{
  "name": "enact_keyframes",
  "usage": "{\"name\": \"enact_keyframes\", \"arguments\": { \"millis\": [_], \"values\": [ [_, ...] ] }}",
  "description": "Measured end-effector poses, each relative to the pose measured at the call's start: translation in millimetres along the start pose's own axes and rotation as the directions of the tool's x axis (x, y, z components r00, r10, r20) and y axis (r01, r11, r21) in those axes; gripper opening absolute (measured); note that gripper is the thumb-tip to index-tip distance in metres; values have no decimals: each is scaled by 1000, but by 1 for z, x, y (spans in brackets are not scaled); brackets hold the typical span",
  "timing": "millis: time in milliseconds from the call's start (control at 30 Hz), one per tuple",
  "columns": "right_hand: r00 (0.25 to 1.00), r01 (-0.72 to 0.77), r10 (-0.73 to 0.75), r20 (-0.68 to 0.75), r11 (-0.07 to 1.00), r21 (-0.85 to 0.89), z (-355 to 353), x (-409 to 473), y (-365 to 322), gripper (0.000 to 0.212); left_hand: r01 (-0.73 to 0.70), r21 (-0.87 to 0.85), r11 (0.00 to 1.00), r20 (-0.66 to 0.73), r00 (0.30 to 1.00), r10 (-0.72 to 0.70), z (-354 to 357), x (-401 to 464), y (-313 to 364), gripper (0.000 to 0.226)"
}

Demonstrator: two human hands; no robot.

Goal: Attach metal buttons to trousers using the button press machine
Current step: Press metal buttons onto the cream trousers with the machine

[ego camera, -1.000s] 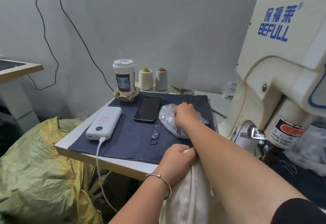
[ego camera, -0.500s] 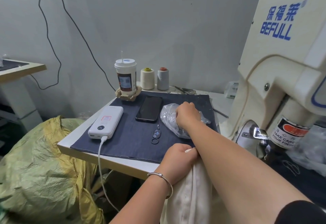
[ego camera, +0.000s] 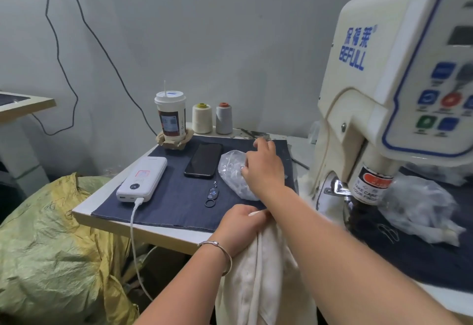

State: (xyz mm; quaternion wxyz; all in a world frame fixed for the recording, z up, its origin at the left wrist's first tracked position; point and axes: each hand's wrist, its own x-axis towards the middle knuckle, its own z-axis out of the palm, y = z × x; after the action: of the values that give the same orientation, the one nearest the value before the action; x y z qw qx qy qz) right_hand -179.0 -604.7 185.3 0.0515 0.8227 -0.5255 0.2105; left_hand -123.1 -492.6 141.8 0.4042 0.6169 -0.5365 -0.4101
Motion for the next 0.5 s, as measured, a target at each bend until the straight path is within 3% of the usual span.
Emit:
{"name": "enact_keyframes", "arguments": {
  "millis": [100,200,300,400,500],
  "values": [
    [996,-10,22,-90,992,126,-21,-39,2,17,-9,33,999,19,1000,9,-1,0,2,32],
    [971,55,23,-238,947,317,-38,-102,3,13,-49,161,986,-14,999,52,-1,0,4,35],
    [934,97,64,-352,902,420,-51,-175,16,6,-8,4,1000,7,1000,8,3,1,2,42],
    [892,38,166,-420,899,436,-56,-230,52,16,46,-16,999,-5,999,-47,6,3,0,55],
    [873,-136,269,-407,936,325,-68,-244,103,22,71,21,997,-18,997,-70,6,3,-1,50]
  ]
}}
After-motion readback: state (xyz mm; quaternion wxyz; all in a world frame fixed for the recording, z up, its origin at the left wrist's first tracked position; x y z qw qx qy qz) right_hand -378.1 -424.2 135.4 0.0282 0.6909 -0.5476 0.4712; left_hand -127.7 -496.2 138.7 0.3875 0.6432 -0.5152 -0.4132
